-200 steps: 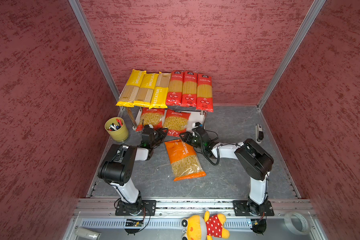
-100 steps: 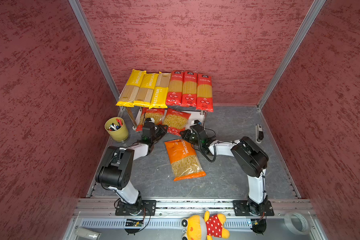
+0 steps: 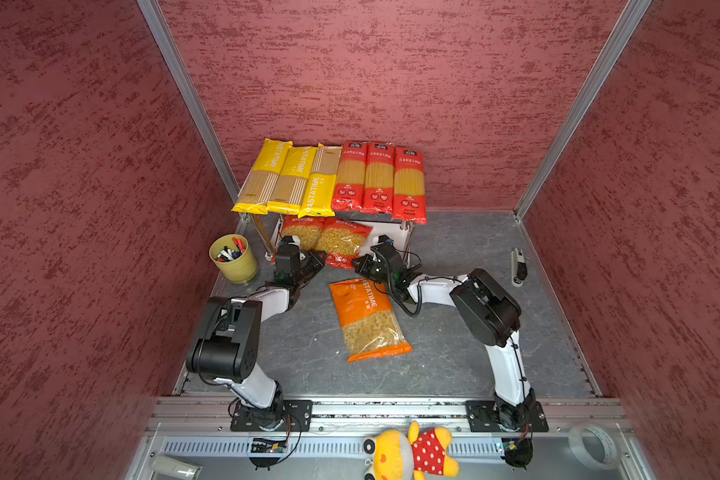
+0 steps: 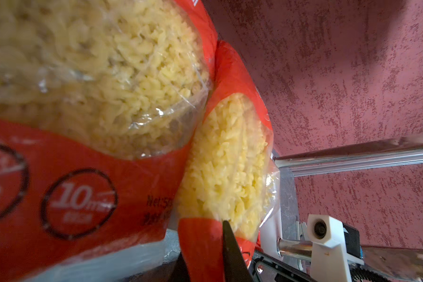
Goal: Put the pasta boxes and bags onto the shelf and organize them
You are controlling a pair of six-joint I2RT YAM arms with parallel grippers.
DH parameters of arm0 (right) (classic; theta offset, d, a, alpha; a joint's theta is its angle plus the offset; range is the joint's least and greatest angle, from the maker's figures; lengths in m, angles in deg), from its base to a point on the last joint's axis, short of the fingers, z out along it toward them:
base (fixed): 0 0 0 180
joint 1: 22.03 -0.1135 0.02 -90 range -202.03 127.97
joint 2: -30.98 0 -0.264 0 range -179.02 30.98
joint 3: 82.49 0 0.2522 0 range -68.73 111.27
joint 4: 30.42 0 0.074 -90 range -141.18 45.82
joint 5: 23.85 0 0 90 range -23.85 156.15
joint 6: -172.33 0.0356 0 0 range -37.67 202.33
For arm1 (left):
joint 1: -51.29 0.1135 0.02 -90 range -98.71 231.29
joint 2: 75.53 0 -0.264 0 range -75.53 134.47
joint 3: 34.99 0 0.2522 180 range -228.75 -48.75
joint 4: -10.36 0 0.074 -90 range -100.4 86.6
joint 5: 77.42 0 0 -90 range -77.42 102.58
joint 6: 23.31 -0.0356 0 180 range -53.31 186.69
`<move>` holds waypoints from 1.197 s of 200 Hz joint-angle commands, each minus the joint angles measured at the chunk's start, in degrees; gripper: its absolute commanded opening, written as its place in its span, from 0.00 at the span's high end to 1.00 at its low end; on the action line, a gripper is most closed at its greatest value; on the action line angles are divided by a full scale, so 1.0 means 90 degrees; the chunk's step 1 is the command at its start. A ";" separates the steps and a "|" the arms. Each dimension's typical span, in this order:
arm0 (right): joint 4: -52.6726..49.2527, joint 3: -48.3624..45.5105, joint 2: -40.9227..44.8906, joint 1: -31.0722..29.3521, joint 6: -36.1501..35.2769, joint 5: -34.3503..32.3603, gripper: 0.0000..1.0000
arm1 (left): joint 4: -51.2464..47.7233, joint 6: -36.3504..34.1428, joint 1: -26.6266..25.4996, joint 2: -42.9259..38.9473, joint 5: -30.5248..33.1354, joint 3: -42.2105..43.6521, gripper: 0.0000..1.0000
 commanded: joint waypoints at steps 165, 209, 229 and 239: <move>-0.0467 -0.1613 0.1660 0.0476 -0.0656 0.0625 0.47 | -0.1671 0.0151 -0.0053 -0.2157 0.0407 0.1005 0.35; -0.1519 -0.2452 0.2823 0.0476 -0.1337 0.0603 0.47 | -0.2768 0.0080 -0.0577 -0.3463 0.0895 0.1577 0.35; -0.2123 -0.2760 0.3280 0.0476 -0.1679 0.0594 0.48 | -0.3331 0.0051 -0.0985 -0.3980 0.1168 0.1780 0.34; -0.2422 -0.2887 0.3455 0.0476 -0.1816 0.0610 0.48 | -0.3597 0.0055 -0.1200 -0.4170 0.1284 0.1848 0.34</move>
